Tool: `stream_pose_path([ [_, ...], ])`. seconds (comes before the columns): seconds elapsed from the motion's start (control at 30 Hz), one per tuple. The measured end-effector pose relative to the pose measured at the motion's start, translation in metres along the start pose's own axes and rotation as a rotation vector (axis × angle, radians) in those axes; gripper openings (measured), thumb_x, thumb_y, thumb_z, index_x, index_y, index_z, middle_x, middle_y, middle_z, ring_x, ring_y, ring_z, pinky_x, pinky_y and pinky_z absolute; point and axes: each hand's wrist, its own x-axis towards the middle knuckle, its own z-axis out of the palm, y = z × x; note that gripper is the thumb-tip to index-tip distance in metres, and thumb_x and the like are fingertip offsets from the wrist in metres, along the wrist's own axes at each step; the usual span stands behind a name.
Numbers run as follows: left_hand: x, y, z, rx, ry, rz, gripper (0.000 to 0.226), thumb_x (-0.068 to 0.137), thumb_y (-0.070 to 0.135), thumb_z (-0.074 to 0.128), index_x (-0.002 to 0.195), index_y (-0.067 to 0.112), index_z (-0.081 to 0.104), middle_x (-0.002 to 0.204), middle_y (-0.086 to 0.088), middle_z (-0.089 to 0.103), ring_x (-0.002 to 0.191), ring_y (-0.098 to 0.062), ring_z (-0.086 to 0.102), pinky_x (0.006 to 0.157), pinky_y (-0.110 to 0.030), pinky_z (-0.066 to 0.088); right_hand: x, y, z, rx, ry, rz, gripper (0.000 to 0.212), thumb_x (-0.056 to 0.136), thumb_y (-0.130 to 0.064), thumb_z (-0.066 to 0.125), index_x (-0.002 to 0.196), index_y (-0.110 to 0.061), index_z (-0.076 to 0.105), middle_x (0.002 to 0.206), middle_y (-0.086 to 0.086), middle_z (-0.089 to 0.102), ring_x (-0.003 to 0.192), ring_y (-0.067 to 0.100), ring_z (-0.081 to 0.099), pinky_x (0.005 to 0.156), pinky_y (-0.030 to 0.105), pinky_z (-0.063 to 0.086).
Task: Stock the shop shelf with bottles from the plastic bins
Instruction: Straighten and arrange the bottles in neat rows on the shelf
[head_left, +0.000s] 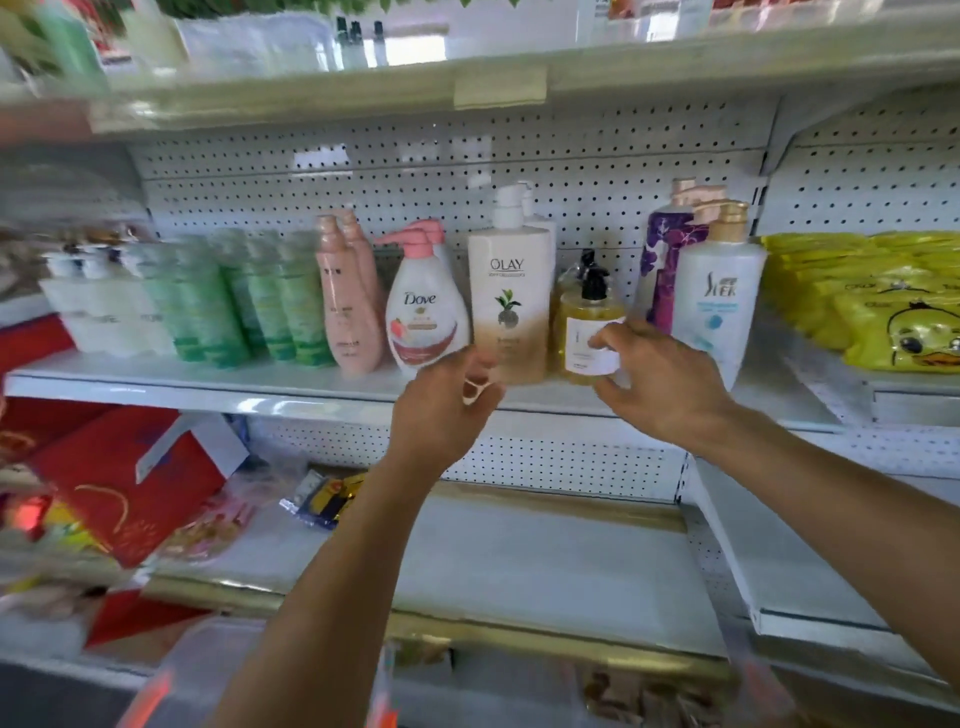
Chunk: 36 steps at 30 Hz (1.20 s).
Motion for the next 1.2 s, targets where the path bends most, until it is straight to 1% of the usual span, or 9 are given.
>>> stream_pose_path([
  [0.2, -0.055, -0.099, -0.102, 0.125, -0.031, -0.113, 0.025, 0.088, 0.035, 0.065, 0.111, 0.028, 0.063, 0.092, 0.014, 0.064, 0.078, -0.006, 0.063, 0.081, -0.035, 0.054, -0.005, -0.122, 0.033, 0.05, -0.094, -0.096, 0.038, 0.093, -0.04, 0.055, 0.129, -0.027, 0.05, 0.134, -0.005, 0.051, 0.122, 0.017, 0.05, 0.086, 0.033, 0.043],
  [0.37, -0.101, -0.191, -0.206, 0.206, -0.05, -0.173, 0.025, 0.089, 0.03, 0.065, 0.112, 0.022, 0.065, 0.097, 0.006, 0.069, 0.079, -0.009, 0.066, 0.078, -0.036, 0.055, -0.013, -0.251, 0.064, 0.135, -0.163, -0.125, 0.036, 0.092, -0.041, 0.057, 0.126, -0.028, 0.052, 0.13, -0.005, 0.055, 0.117, 0.018, 0.054, 0.092, 0.035, 0.044],
  [0.57, -0.139, -0.273, -0.321, 0.272, -0.007, -0.186, 0.028, 0.088, 0.03, 0.068, 0.115, 0.024, 0.064, 0.1, 0.01, 0.068, 0.08, -0.003, 0.062, 0.073, -0.023, 0.048, -0.006, -0.388, 0.086, 0.333, -0.159, -0.082, 0.037, 0.091, -0.05, 0.055, 0.122, -0.03, 0.054, 0.123, -0.009, 0.057, 0.107, 0.013, 0.057, 0.08, 0.03, 0.04],
  [0.63, -0.145, -0.292, -0.351, 0.263, 0.015, -0.181, 0.032, 0.087, 0.028, 0.068, 0.118, 0.022, 0.062, 0.106, 0.006, 0.067, 0.087, -0.007, 0.062, 0.077, -0.027, 0.052, -0.001, -0.422, 0.09, 0.384, -0.158, -0.075, 0.039, 0.091, -0.051, 0.056, 0.123, -0.029, 0.053, 0.12, -0.01, 0.058, 0.102, 0.011, 0.056, 0.078, 0.03, 0.039],
  [0.73, -0.144, -0.314, -0.386, 0.227, 0.045, -0.191, 0.038, 0.087, 0.027, 0.067, 0.124, 0.019, 0.058, 0.115, 0.003, 0.062, 0.094, -0.013, 0.063, 0.082, -0.035, 0.055, 0.013, -0.462, 0.092, 0.428, -0.149, -0.086, 0.041, 0.09, -0.05, 0.058, 0.124, -0.029, 0.052, 0.117, -0.009, 0.058, 0.099, 0.01, 0.055, 0.08, 0.032, 0.042],
  [0.9, -0.123, -0.35, -0.421, 0.2, 0.051, -0.161, 0.038, 0.088, 0.023, 0.067, 0.123, 0.012, 0.057, 0.116, -0.006, 0.062, 0.095, -0.02, 0.064, 0.081, -0.041, 0.056, 0.053, -0.511, 0.091, 0.447, -0.159, -0.121, 0.04, 0.088, -0.044, 0.063, 0.124, -0.027, 0.054, 0.119, -0.006, 0.06, 0.103, 0.017, 0.059, 0.088, 0.038, 0.049],
  [1.03, -0.093, -0.381, -0.438, 0.179, 0.045, -0.144, 0.039, 0.089, 0.028, 0.067, 0.126, 0.02, 0.057, 0.117, 0.004, 0.063, 0.095, -0.01, 0.063, 0.082, -0.033, 0.055, 0.092, -0.541, 0.104, 0.454, -0.142, -0.132, 0.038, 0.089, -0.042, 0.063, 0.122, -0.026, 0.055, 0.12, -0.005, 0.06, 0.104, 0.017, 0.06, 0.09, 0.039, 0.05],
  [1.1, -0.072, -0.396, -0.446, 0.161, 0.058, -0.126, 0.035, 0.089, 0.029, 0.067, 0.122, 0.023, 0.059, 0.113, 0.006, 0.064, 0.091, -0.008, 0.063, 0.08, -0.028, 0.053, 0.115, -0.554, 0.113, 0.446, -0.131, -0.13, 0.038, 0.089, -0.042, 0.063, 0.122, -0.027, 0.055, 0.12, -0.005, 0.059, 0.103, 0.016, 0.059, 0.088, 0.036, 0.049],
  [1.2, -0.036, -0.416, -0.455, 0.078, 0.046, -0.137, 0.033, 0.09, 0.029, 0.066, 0.122, 0.022, 0.059, 0.109, 0.006, 0.063, 0.094, -0.008, 0.062, 0.08, -0.025, 0.052, 0.154, -0.571, 0.129, 0.458, -0.118, -0.13, 0.038, 0.089, -0.039, 0.065, 0.123, -0.025, 0.056, 0.121, -0.003, 0.059, 0.103, 0.016, 0.059, 0.09, 0.037, 0.049],
])
